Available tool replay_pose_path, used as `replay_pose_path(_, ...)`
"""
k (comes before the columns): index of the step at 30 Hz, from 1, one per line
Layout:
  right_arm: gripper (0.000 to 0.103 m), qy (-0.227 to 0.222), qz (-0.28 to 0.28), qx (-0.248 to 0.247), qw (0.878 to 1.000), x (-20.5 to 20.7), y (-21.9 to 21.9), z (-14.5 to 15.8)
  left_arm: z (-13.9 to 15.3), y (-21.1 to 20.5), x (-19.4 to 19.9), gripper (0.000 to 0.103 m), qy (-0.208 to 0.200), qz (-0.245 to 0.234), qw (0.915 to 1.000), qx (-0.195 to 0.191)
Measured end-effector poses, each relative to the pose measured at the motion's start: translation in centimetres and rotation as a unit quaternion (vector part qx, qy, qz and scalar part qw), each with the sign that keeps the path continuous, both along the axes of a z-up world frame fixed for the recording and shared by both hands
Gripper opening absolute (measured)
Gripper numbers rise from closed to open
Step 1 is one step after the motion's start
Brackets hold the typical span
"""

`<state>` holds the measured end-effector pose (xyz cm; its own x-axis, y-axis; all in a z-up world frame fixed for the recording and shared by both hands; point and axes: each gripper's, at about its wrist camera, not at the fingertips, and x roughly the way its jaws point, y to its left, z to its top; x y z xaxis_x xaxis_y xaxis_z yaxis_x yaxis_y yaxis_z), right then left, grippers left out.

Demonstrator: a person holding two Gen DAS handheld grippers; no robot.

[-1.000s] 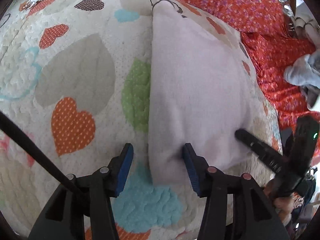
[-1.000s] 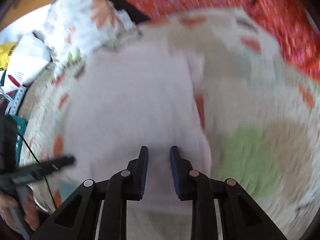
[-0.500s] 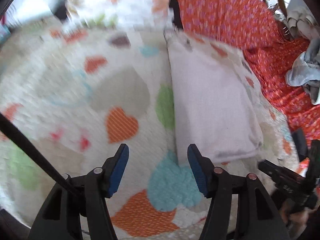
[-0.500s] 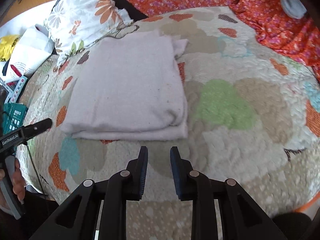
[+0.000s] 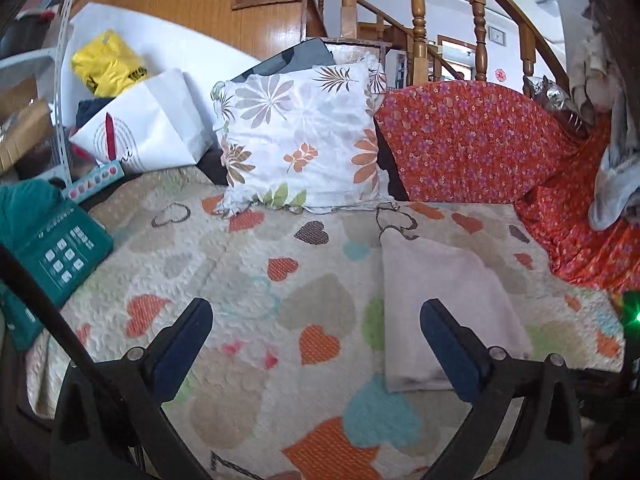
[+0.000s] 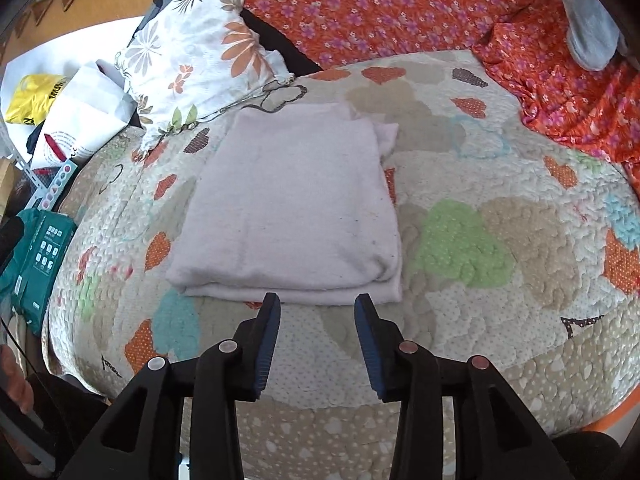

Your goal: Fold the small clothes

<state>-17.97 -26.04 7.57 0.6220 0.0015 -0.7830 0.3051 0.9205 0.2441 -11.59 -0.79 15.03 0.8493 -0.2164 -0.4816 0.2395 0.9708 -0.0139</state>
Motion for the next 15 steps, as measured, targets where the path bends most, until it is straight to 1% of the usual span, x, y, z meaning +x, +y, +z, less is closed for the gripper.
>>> replay_pose_path(3, 0.047, -0.001, 0.004, -0.006, 1.000, -0.1, 0.1, -0.2, -0.1, -0.8, -0.4, 0.103, 0.003, 0.004, 1.0000, -0.002)
replay_pose_path(5, 0.049, -0.002, 0.003, -0.011, 1.000, -0.3, -0.1, -0.3, -0.5, -1.5, -0.3, 0.103, 0.020, 0.006, 0.9998, 0.007)
replay_pose_path(7, 0.052, -0.002, 0.004, -0.011, 1.000, -0.4, -0.5, -0.5, -1.2, -2.4, 0.0, 0.103, 0.048, 0.004, 0.9986, 0.022)
replay_pose_path(11, 0.052, 0.004, 0.002, -0.021, 1.000, -0.2, -1.3, -0.9, -2.9, -4.2, 0.4, 0.103, 0.084, 0.009, 0.9945, 0.062)
replay_pose_path(13, 0.052, 0.005, 0.007, -0.035, 0.999, 0.6, -1.8, -0.7, -3.8, -5.2, 0.6, 0.103, 0.104, 0.001, 0.9913, 0.081)
replay_pose_path(15, 0.052, 0.002, 0.011, -0.050, 0.999, 1.7, -2.0, -0.3, -4.5, -6.1, 0.6, 0.103, 0.116, -0.003, 0.9886, 0.096)
